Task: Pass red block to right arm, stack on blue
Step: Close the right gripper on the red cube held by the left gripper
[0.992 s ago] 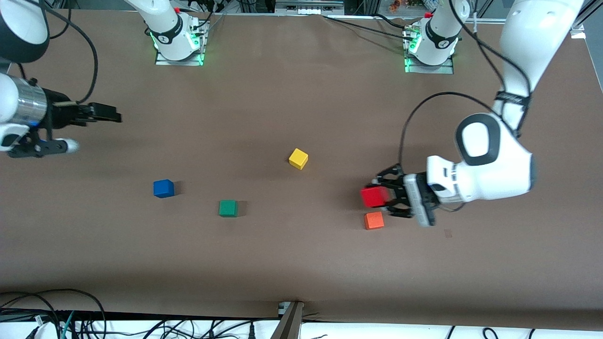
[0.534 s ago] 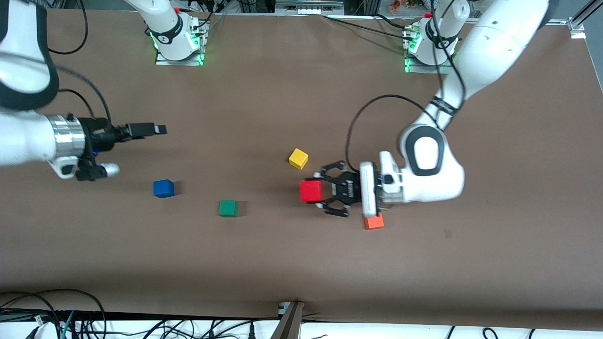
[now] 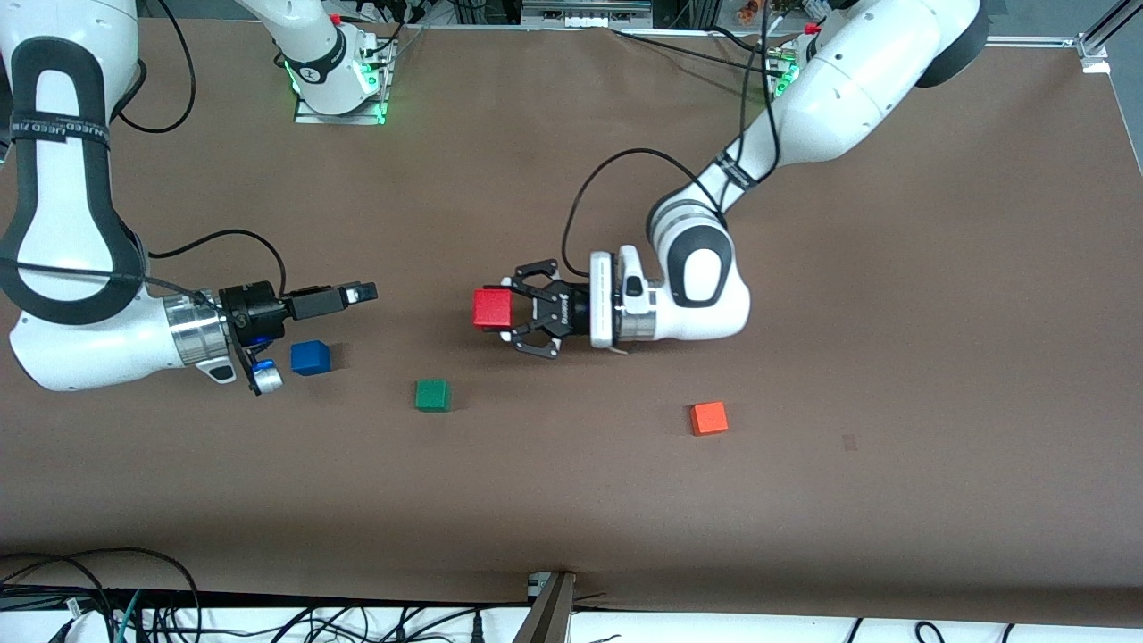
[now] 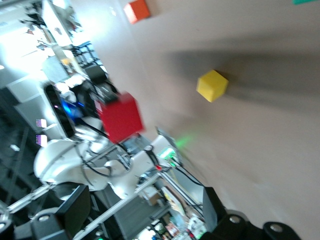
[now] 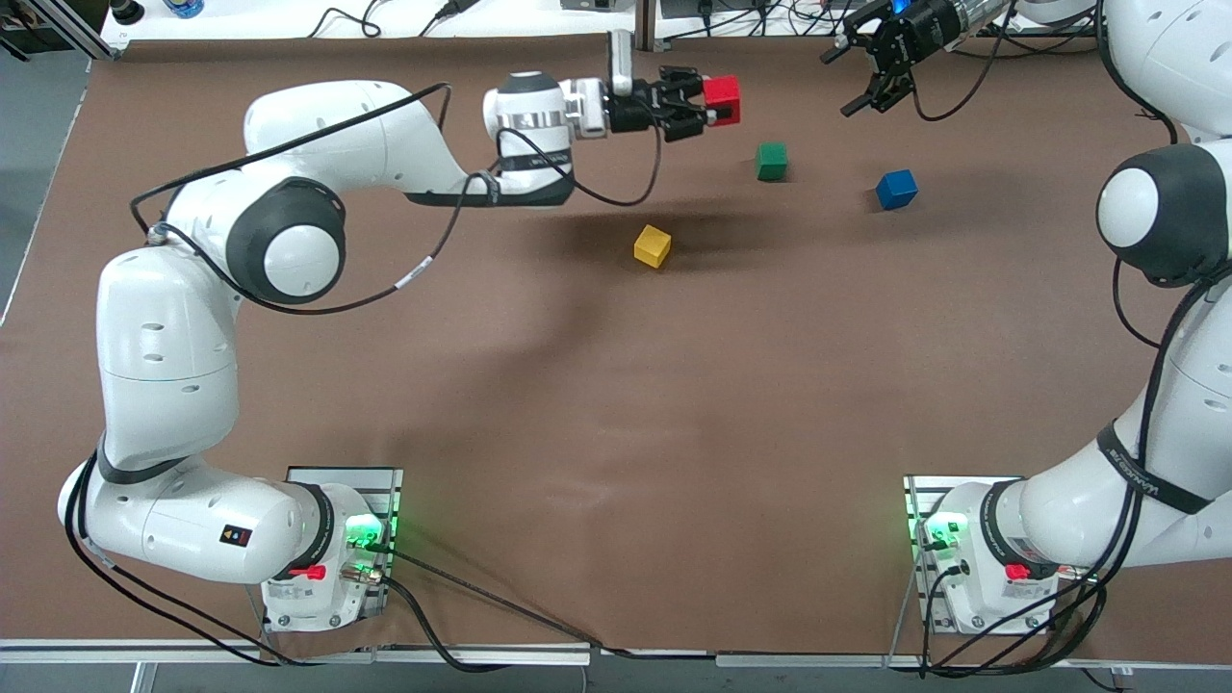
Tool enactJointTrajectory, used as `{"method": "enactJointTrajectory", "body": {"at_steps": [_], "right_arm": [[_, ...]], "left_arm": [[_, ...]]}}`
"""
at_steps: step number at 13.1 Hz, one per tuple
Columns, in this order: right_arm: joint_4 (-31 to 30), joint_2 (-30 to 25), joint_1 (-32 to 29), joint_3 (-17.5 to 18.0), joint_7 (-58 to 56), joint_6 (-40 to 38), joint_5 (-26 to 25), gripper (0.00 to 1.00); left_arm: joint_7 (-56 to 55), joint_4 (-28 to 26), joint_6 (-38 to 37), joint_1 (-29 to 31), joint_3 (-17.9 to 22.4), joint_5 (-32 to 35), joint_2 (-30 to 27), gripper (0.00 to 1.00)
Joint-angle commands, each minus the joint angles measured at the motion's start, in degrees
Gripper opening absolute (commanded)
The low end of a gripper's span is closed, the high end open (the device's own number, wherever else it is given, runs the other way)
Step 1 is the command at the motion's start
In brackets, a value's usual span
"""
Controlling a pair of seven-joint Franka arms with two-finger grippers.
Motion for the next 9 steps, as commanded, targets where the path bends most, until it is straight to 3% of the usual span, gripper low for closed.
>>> {"method": "enactJointTrajectory", "body": {"at_steps": [1,4,9], "right_arm": [[-0.1,0.9,1.4,0.6,-1.1,3.3,4.6,1.00],[-3.3,2.2,3.0,0.6,-8.5,6.8,8.0,1.00],[-4.4,2.5,5.9,0.6,-10.0,11.0,14.7,1.00]], "left_arm": [[2.6,2.3,0.0,-0.2,0.0,-2.3,2.0,0.00],[2.7,3.2,0.4,-2.1,0.0,-5.4,2.0,0.00],[2.6,4.0,0.4,-1.7,0.1,-5.9,1.7,0.00]]}}
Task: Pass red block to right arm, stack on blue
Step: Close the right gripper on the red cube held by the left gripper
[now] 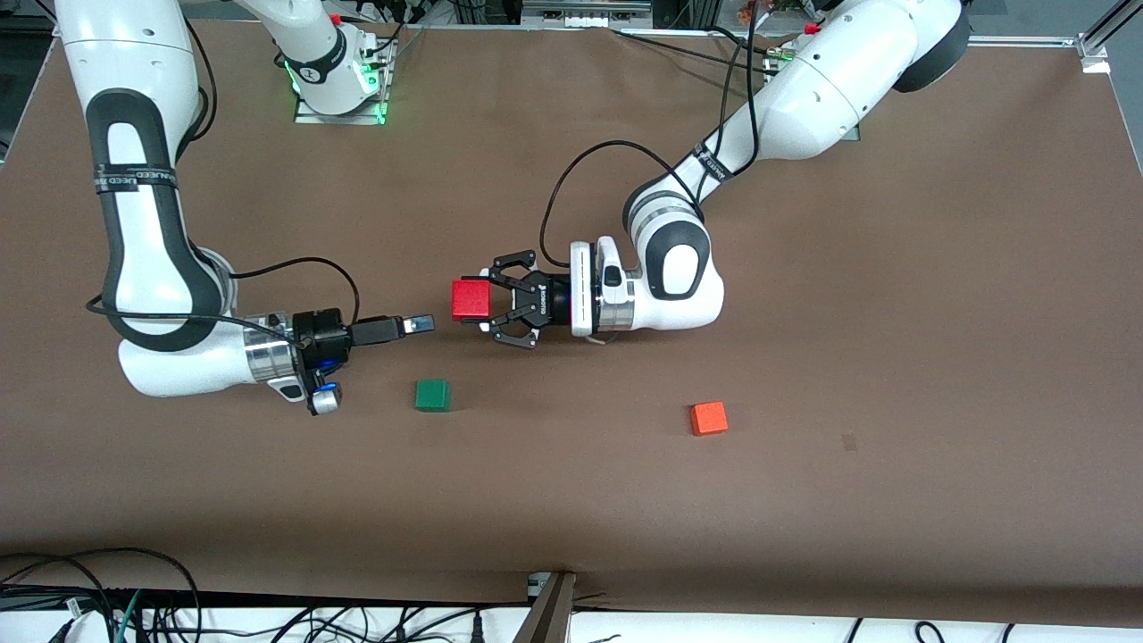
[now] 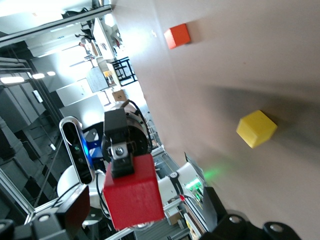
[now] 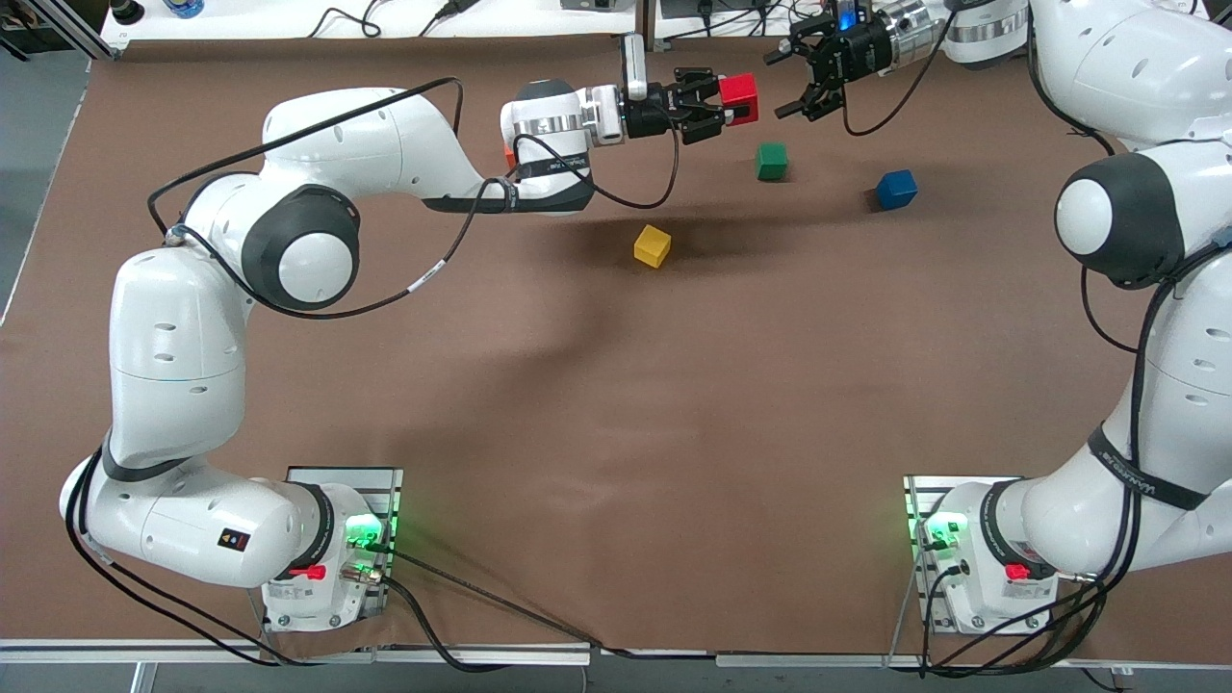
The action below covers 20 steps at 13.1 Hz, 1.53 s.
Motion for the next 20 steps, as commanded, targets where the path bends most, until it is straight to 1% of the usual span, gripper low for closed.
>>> {"method": "enactJointTrajectory", "body": {"at_steps": [1,2,6,8,12,14,15,16,17,18,19,20], "right_arm": [[-1.5,-1.2,0.5,0.0,-1.1,1.0,3.5,1.00],[-1.6,-1.3,1.0,0.0,-1.1,1.4,4.0,1.00],[-1.7,-1.6,2.0,0.1,-1.0,2.9,4.1,1.00],[-1.7,-2.2,2.0,0.1,-0.4,2.4,5.4,1.00],[-1.5,-3.1,2.0,0.1,-0.2,2.2,5.8,1.00],[-1.5,-3.5,2.0,0.8,-0.3,2.8,5.8,0.99],[-1.4,-3.5,2.0,0.8,-0.5,2.8,5.8,0.83],[-1.4,-3.5,2.0,0.9,-1.0,2.8,5.7,0.62],[-1.4,-3.4,2.1,0.9,-1.0,2.9,5.7,0.53],[-1.4,-3.5,2.4,0.9,-1.1,3.3,5.7,0.52],[-1.5,-3.5,2.6,0.9,-1.1,3.5,5.6,0.40],[-1.4,-3.4,2.7,0.9,-1.1,3.6,5.6,0.35]], "left_arm": [[1.2,2.6,0.3,-0.4,0.0,-2.1,0.7,0.00],[1.2,3.6,0.4,-0.5,0.0,-2.9,0.9,0.00],[1.0,4.1,0.5,-0.5,0.0,-3.7,0.9,0.00],[1.0,4.1,1.8,-0.7,0.0,-5.1,0.9,0.00],[0.5,4.2,2.1,-0.5,0.0,-5.2,0.9,0.00],[-0.6,4.2,2.3,-0.5,0.1,-5.2,0.8,0.00],[-0.6,4.2,2.4,-0.4,0.1,-5.2,0.8,0.00],[-0.5,4.1,2.3,-0.3,0.1,-5.2,0.8,0.00],[-0.6,4.1,2.3,-0.1,0.1,-5.3,0.8,0.00],[-0.6,4.1,2.3,-0.1,0.1,-5.3,0.7,0.00],[-0.6,4.1,2.3,-0.1,0.3,-5.3,0.7,0.00],[-0.6,4.1,2.3,0.0,0.1,-5.2,0.7,0.00]]}}
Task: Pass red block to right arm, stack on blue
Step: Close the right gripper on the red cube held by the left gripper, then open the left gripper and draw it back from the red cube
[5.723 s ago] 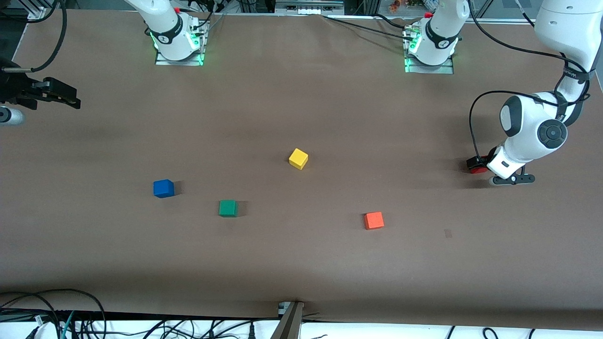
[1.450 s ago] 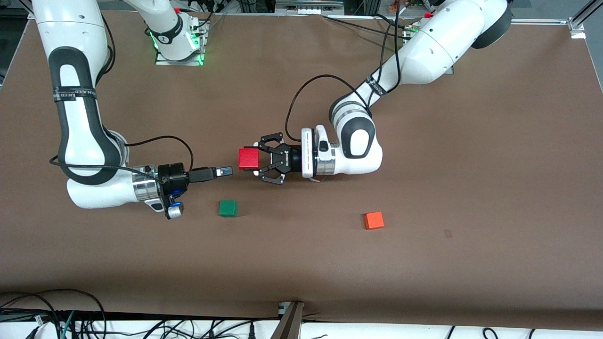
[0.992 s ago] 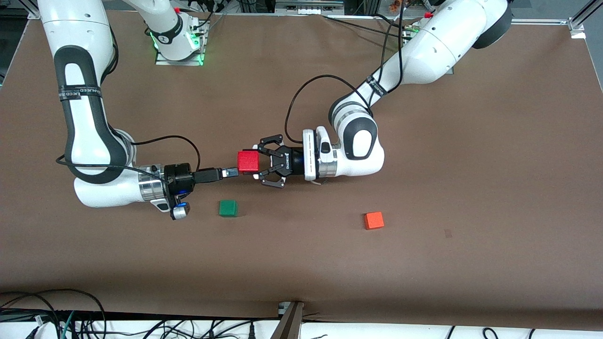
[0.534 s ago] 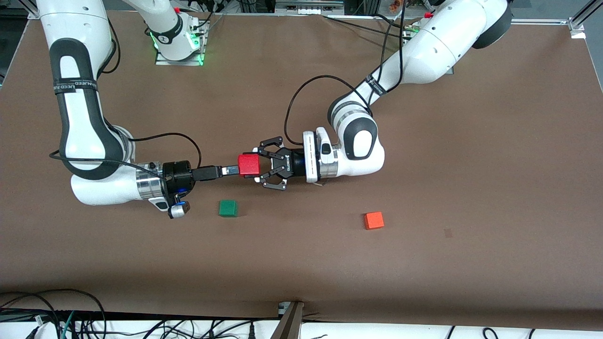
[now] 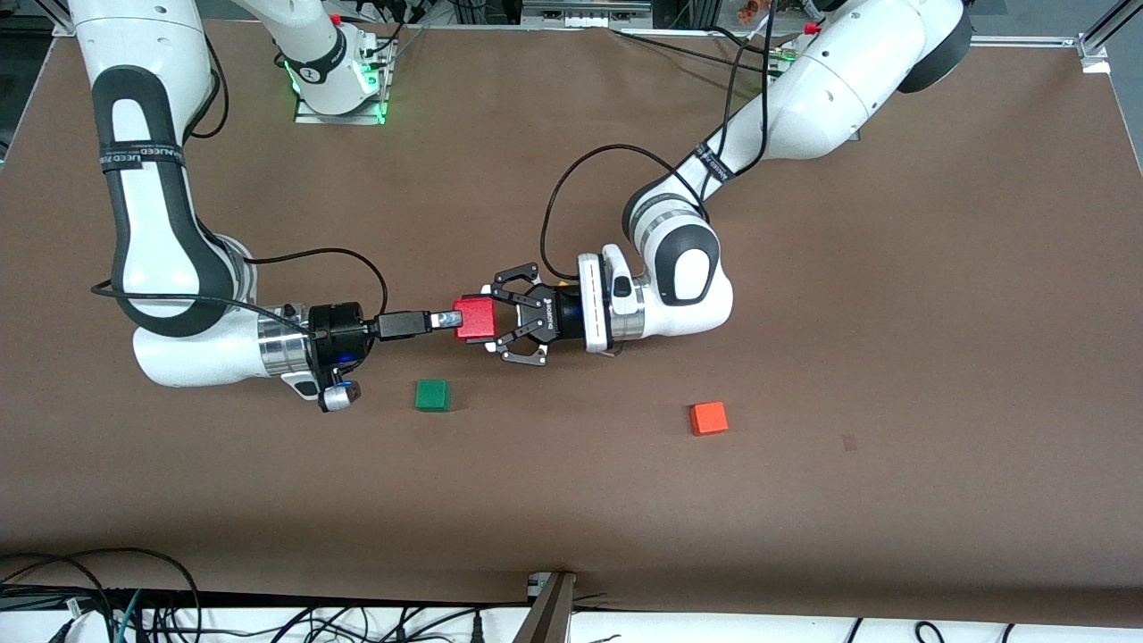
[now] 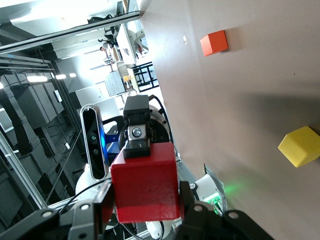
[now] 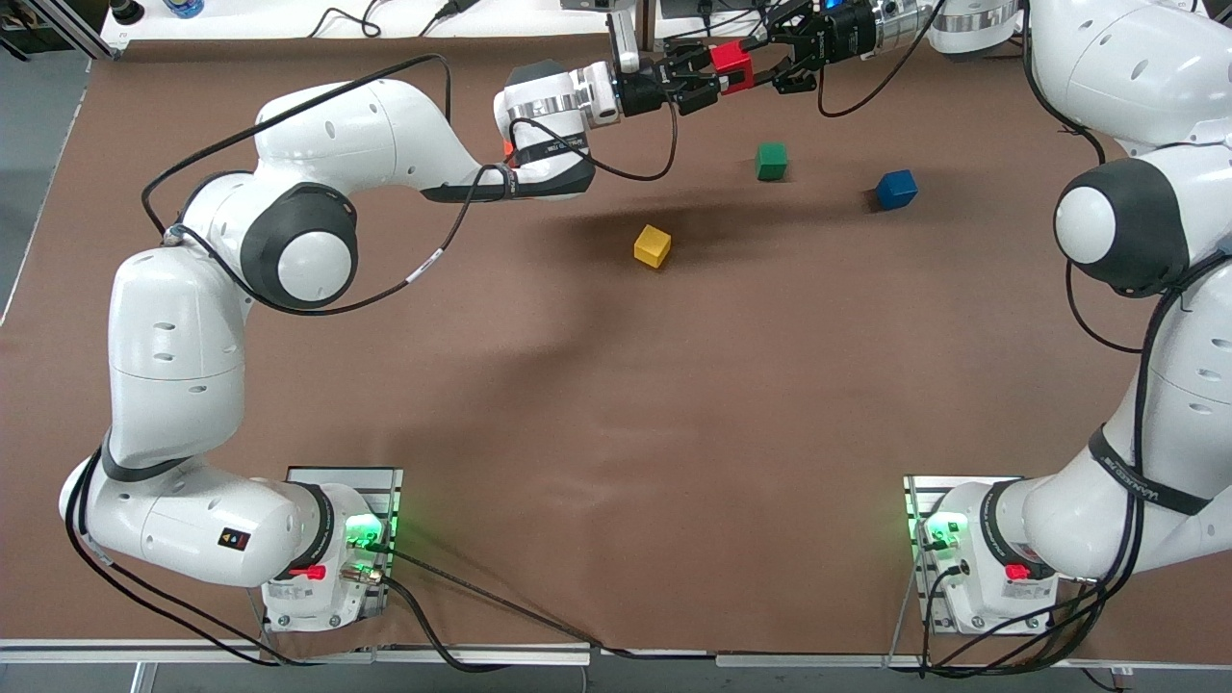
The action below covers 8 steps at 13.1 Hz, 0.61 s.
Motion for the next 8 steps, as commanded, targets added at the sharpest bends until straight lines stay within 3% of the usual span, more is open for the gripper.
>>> {"method": "enactJointTrajectory", "body": {"at_steps": [1,2,3,4,8], "right_arm": [[-1.4,-1.3,0.9,0.4,0.0,0.9,1.1,0.35],[-1.3,-1.3,0.9,0.4,0.0,1.2,1.0,0.35],[-1.3,-1.3,1.2,0.4,0.0,1.2,1.0,0.35],[-1.4,-1.3,1.2,0.4,0.0,1.2,0.9,0.34],[-0.9,-1.3,1.0,0.1,0.0,0.8,0.2,0.32]], "left_arm": [[1.2,1.2,0.4,-0.3,-0.1,-1.3,0.7,0.00],[1.1,1.2,0.4,-0.3,-0.1,-1.4,0.6,0.00],[1.6,1.2,0.0,-0.3,-0.1,-1.4,0.6,0.28],[2.7,1.1,-0.2,-0.2,0.1,-0.8,0.6,0.99],[4.4,-0.1,-0.3,1.2,-0.4,-1.5,0.0,1.00]]}}
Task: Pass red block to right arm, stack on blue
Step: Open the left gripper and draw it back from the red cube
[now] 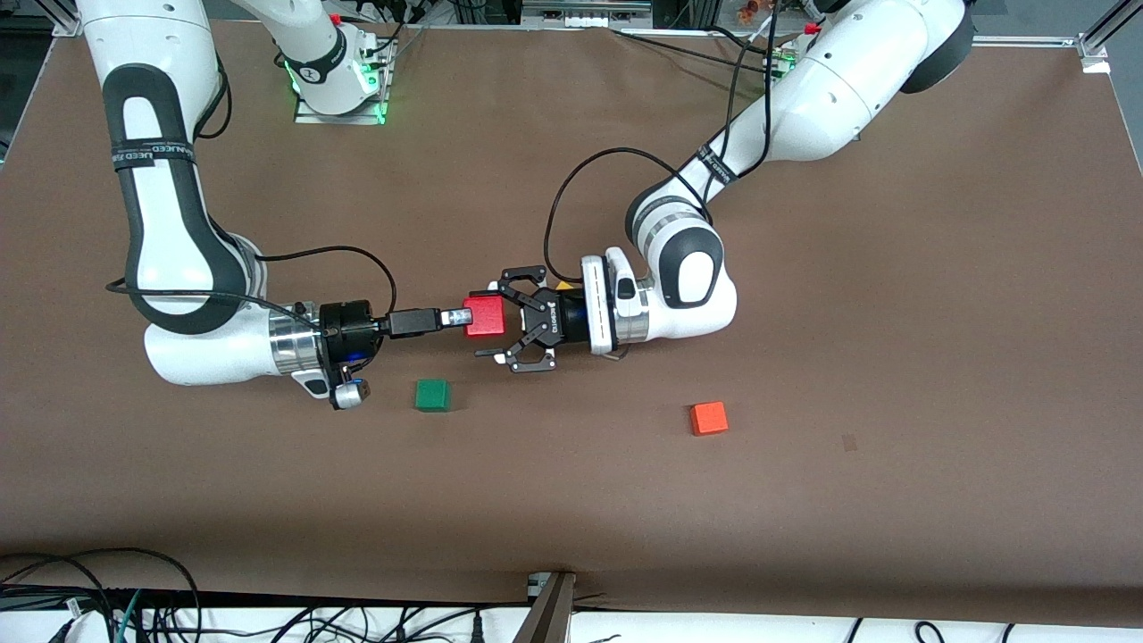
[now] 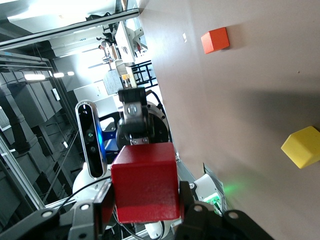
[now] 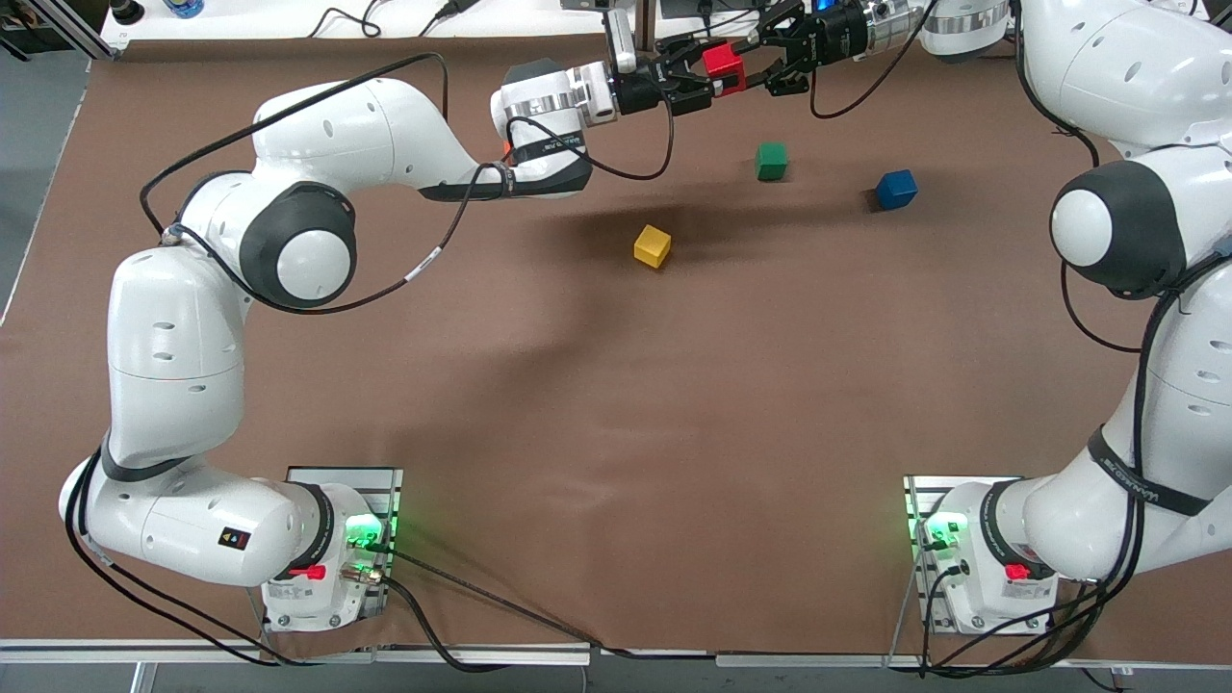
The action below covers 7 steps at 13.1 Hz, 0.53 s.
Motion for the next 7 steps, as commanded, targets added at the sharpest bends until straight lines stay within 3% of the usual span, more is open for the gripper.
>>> {"method": "enactJointTrajectory", "body": {"at_steps": [1,5,7], "right_arm": [[-0.8,-1.2,-0.2,-0.3,0.0,0.0,0.1,0.32],[-0.8,-1.3,-0.4,-0.6,-0.1,-0.2,-0.2,0.32],[-0.6,-1.4,-0.4,-1.8,-0.1,-0.2,-3.6,0.32]], "left_arm": [[2.6,-1.4,-0.3,1.6,-0.5,-1.5,-0.9,1.00],[-0.7,-5.1,-0.3,5.7,-0.6,-1.1,-5.1,1.00],[-3.9,-6.9,-0.3,7.0,-0.5,-0.6,-7.1,1.00]]}}
